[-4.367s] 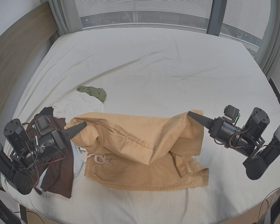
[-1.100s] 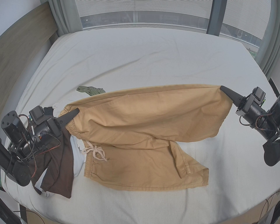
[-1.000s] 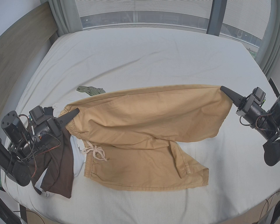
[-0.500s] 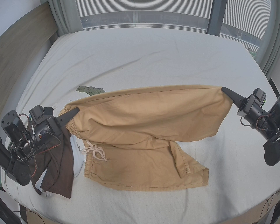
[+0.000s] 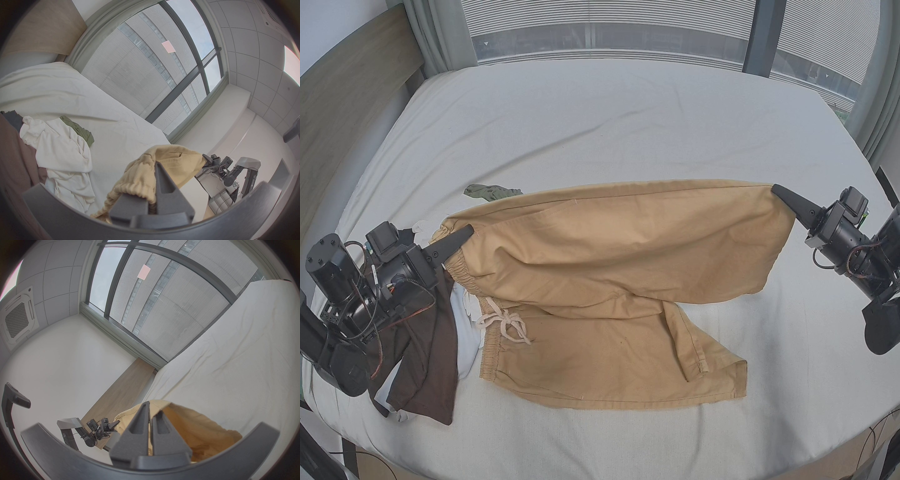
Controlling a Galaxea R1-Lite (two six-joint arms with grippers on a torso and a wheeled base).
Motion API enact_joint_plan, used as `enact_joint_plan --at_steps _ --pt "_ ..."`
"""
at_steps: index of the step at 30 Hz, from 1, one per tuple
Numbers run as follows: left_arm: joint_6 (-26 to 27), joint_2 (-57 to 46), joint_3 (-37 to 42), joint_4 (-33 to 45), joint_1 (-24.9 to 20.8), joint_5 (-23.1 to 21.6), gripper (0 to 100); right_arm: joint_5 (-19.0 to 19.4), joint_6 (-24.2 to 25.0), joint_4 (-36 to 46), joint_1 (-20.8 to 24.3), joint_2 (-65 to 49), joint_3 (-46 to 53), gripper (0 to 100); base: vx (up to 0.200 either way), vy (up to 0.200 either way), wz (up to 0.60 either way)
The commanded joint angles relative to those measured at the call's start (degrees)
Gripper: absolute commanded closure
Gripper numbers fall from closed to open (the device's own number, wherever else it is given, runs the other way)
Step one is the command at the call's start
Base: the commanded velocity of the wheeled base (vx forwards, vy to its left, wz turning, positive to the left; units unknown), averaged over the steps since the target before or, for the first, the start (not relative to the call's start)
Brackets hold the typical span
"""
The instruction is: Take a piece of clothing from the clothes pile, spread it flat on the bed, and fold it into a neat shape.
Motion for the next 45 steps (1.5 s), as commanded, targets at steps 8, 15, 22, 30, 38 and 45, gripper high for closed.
enact_joint_plan --at_steps 8,15,22,30,38,45 --pt "-0.03 7.81 -6.02 -0.04 -1.83 7.16 100 -0.04 0.0 -0.1 -0.45 7.98 -3.49 100 0.0 0.0 0.0" --pt "-0.03 10.88 -9.54 -0.04 -2.53 8.48 100 -0.13 0.09 -0.19 -0.54 12.72 -7.53 100 0.0 0.0 0.0" --pt "-0.29 15.19 -14.46 -0.04 -2.53 12.69 100 -0.21 0.09 -0.19 -0.37 16.68 -11.75 100 0.0 0.0 0.0" --pt "-0.29 20.38 -20.52 -0.04 -2.53 15.33 100 0.05 0.35 -0.1 -0.54 19.75 -17.29 100 0.0 0.0 0.0" --pt "-0.29 26.18 -27.38 -0.04 -2.62 16.65 100 0.05 0.53 1.48 -0.45 25.47 -25.64 100 0.0 0.0 0.0" --pt "-0.55 30.13 -31.77 -0.04 -2.62 18.94 100 -0.04 0.53 2.8 -0.63 29.77 -30.39 100 0.0 0.0 0.0"
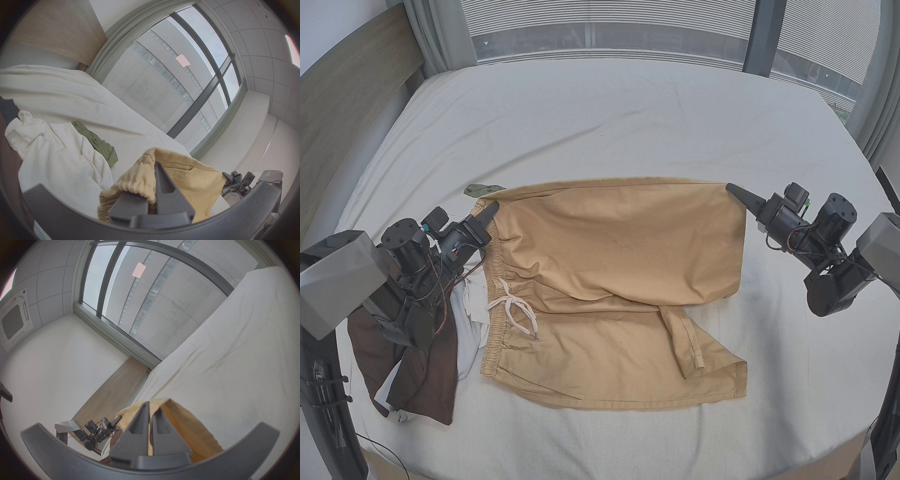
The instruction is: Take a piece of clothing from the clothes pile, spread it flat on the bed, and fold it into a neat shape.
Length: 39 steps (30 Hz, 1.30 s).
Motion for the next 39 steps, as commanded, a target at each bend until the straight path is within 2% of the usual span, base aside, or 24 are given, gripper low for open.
enact_joint_plan --at_steps 1,11,20,21,28,31,39 --pt "-0.16 4.14 -2.99 -0.04 -0.02 0.93 100 -0.01 -0.02 0.34 -0.1 4.24 -3.08 100 0.0 0.0 0.0" --pt "-1.39 7.83 -9.67 0.05 -0.11 4.27 100 -0.37 0.07 0.25 -0.72 7.85 -6.24 100 0.0 0.0 0.0" --pt "-1.48 8.36 -10.2 0.05 -0.2 4.27 100 -0.37 -0.02 -0.27 -0.98 8.02 -6.6 100 0.0 0.0 0.0" --pt "-1.48 8.36 -10.2 0.05 -0.2 4.27 0 -0.37 -0.02 -0.27 -0.98 7.94 -6.6 0 0.0 0.0 0.0" --pt "-1.48 7.75 -9.58 0.05 -0.55 4.54 0 -1.07 -0.19 -0.54 -1.07 7.41 -5.63 0 0.0 0.0 0.0" --pt "-1.39 6.78 -7.83 0.23 -1.34 5.59 0 -1.07 -1.07 -1.15 -0.98 5.65 -1.67 0 0.0 0.0 0.0" --pt "-0.87 0.1 1.67 0.23 -2.22 5.24 0 -1.07 -7.4 -2.73 -0.28 -2.52 12.74 0 0.0 0.0 0.0"
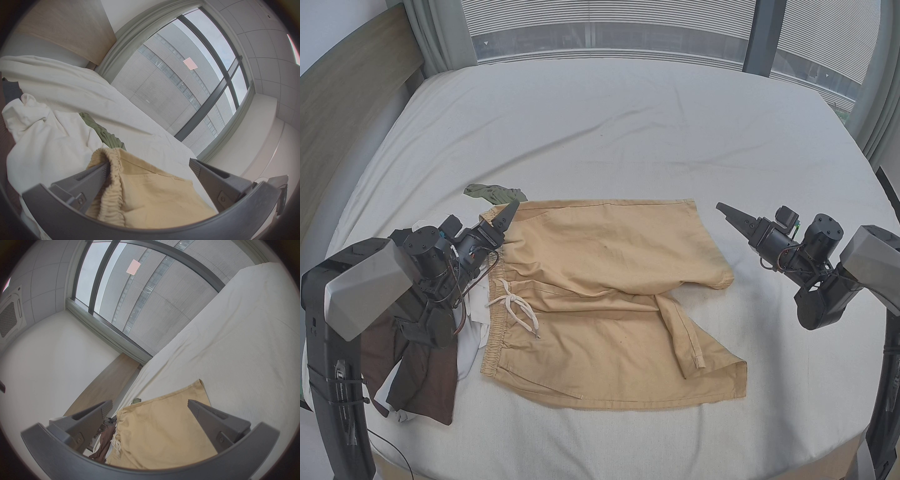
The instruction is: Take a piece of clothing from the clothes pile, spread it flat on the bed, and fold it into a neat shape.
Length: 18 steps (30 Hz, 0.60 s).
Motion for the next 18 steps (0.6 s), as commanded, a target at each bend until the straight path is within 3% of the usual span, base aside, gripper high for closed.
enact_joint_plan --at_steps 1,6,8,16,18 --pt "0.69 -8.33 9.97 -0.05 -0.36 -1.01 0 0.03 -4.98 -0.43 0.84 -8.96 12.23 0 0.0 0.0 0.0" --pt "2.54 -14.13 20.26 -0.14 1.05 -4.79 0 0.03 -8.67 -0.43 2.33 -13.27 20.06 0 0.0 0.0 0.0" --pt "4.74 -16.85 25.35 -0.23 2.9 -8.3 0 0.03 -9.73 -0.43 3.21 -14.94 22.78 0 0.0 0.0 0.0" --pt "12.03 -20.1 34.23 -0.23 7.64 -18.15 0 0.12 -11.4 -0.34 5.94 -16.96 26.74 0 0.0 0.0 0.0" --pt "14.84 -20.63 37.13 -0.23 8.43 -20.08 0 0.12 -14.3 -0.26 6.55 -16.7 29.02 0 0.0 0.0 0.0"
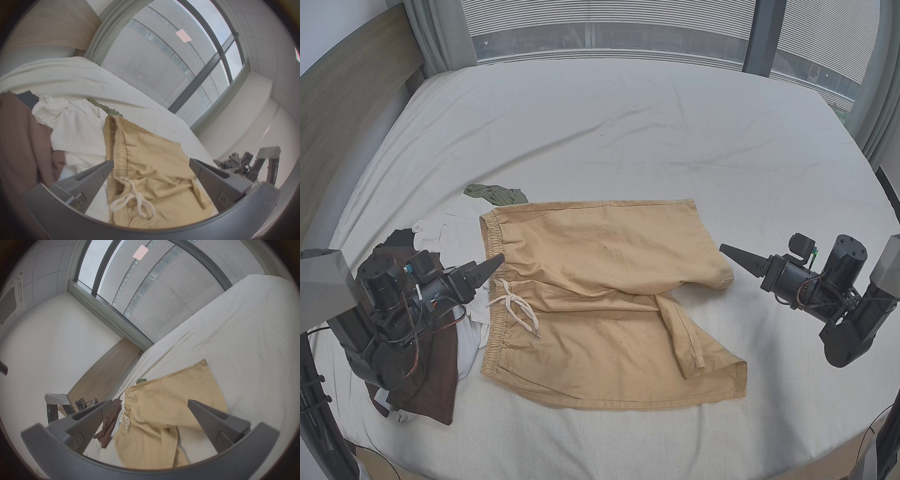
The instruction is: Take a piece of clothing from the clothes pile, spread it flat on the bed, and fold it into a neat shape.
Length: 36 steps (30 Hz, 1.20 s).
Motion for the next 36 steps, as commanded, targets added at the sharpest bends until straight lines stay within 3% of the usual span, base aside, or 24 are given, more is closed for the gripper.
enact_joint_plan --at_steps 1,4,11,18,25,36 --pt "3.72 -4.24 6.25 -0.01 2.89 -3.06 0 0.05 -3.56 0.16 2.24 -2.47 4.95 0 0.0 0.0 0.0" --pt "7.06 -5.64 11.52 -0.01 2.89 -7.63 0 0.14 -9.53 0.16 2.85 -1.94 9.17 0 0.0 0.0 0.0" --pt "9.35 -8.28 17.59 0.08 2.45 -12.11 0 0.23 -10.68 0.78 3.47 -2.56 10.93 0 0.0 0.0 0.0" --pt "9.88 -7.49 19.26 0.08 2.01 -12.2 0 -0.03 -10.76 0.69 4.96 0.78 10.67 0 0.0 0.0 0.0" --pt "14.89 -5.11 19.7 0.08 2.09 -12.37 0 -0.03 -11.38 0.25 5.75 5.18 11.2 0 0.0 0.0 0.0" --pt "14.45 -3.62 18.2 -0.01 1.65 -12.29 0 0.05 -13.05 0.25 6.81 7.38 13.48 0 0.0 0.0 0.0"
